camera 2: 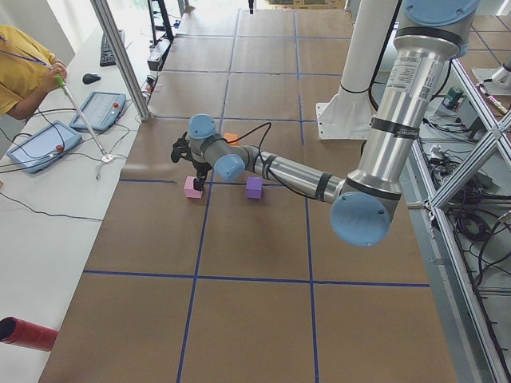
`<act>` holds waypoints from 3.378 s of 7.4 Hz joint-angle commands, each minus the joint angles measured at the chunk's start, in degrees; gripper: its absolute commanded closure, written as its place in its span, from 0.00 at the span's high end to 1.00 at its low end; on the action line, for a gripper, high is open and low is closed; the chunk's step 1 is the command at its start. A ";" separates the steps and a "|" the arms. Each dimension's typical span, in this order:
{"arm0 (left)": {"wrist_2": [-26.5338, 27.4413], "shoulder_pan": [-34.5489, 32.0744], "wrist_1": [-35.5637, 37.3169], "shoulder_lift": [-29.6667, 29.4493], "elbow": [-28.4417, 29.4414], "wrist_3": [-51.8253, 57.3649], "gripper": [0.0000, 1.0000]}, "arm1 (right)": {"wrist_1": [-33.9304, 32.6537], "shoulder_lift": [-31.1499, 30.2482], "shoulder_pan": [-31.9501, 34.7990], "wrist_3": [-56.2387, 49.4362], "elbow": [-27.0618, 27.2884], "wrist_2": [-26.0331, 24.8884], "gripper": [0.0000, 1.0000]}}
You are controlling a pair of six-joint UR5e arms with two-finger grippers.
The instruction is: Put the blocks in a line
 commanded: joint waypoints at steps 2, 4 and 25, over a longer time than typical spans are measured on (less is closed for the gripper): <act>8.33 14.53 -0.71 -8.53 0.31 -16.14 1.00 | -0.03 0.00 0.00 0.00 0.00 0.00 1.00; 13.98 19.41 -0.01 -11.87 0.31 -16.89 1.00 | -0.03 0.00 0.00 0.00 0.00 0.00 1.00; 23.58 24.17 10.36 -19.53 7.18 -13.03 0.34 | -0.03 0.00 0.00 0.00 0.00 0.00 1.00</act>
